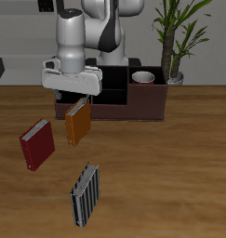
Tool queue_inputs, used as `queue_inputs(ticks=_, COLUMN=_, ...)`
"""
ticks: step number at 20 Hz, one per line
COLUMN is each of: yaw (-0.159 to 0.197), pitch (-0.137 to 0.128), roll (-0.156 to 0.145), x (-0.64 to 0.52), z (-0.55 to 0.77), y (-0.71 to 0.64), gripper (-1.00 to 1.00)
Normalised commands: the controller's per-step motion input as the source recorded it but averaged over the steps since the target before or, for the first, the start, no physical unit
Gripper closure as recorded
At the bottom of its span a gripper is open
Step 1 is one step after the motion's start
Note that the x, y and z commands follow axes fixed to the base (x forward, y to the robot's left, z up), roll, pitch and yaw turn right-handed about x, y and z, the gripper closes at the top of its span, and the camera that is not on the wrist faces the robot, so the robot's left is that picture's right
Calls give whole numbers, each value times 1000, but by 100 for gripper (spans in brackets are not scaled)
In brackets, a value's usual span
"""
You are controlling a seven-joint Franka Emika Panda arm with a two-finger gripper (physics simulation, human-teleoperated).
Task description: Place the red mug into the back desk caddy's right compartment and place the orange book into the back desk caddy's back compartment and place the red book into the back desk caddy's front compartment
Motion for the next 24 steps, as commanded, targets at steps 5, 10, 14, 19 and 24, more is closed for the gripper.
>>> queue_inputs(ticks=5, yaw=-6, pitch=-7, roll=2, x=70, z=-239, y=48, gripper=-100)
queue_inputs(ticks=10, yaw=-18, pitch=27, roll=1, x=48, z=-163, y=13, gripper=-100)
queue_inputs(ticks=14, yaw=-20, pitch=16, roll=2, x=32, z=-87, y=-32, gripper=-100)
queue_inputs(ticks=19, yaw=-33, pitch=50, roll=4, x=88, z=-177, y=-46, gripper=-100)
queue_inputs(ticks=24, yaw=-20, pitch=45, roll=17, x=52, z=-168, y=-22, gripper=100)
